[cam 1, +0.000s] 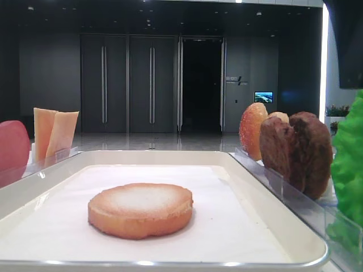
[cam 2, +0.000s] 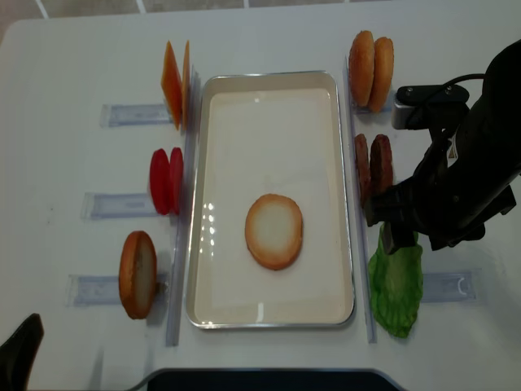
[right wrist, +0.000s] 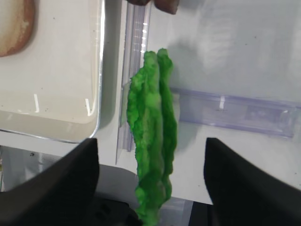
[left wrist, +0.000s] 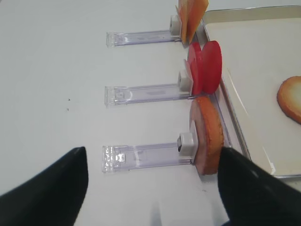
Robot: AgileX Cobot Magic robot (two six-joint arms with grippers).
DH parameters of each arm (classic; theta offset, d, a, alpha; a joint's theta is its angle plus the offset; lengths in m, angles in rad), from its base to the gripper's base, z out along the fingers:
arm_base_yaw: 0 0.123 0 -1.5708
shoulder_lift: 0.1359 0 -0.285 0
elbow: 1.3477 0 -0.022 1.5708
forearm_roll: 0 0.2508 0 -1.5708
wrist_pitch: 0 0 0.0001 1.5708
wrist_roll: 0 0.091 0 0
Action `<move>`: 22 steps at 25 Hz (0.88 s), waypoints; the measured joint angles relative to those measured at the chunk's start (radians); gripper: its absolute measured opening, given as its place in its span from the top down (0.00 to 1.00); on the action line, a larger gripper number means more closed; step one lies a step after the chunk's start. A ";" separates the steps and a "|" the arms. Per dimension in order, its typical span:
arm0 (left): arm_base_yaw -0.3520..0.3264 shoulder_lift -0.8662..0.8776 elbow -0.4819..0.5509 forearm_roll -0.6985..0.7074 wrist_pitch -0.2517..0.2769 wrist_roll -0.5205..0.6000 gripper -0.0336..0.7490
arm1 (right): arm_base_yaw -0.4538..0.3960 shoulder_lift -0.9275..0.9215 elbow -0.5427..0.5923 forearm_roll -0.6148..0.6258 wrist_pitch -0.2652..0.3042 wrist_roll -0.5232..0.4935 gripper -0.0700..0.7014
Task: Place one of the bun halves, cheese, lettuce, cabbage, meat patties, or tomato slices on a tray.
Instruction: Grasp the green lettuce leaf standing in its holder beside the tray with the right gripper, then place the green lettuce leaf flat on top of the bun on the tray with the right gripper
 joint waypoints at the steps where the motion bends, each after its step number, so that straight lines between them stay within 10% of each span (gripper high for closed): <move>1: 0.000 0.000 0.000 0.000 0.000 0.000 0.11 | 0.000 0.000 0.000 -0.001 0.000 0.000 0.30; 10: 0.000 0.000 0.000 0.000 0.000 0.000 0.11 | 0.000 0.000 0.000 -0.023 0.006 0.028 0.83; 22: 0.000 0.000 0.000 0.000 0.000 0.000 0.11 | 0.000 -0.010 -0.054 -0.019 0.102 0.056 0.83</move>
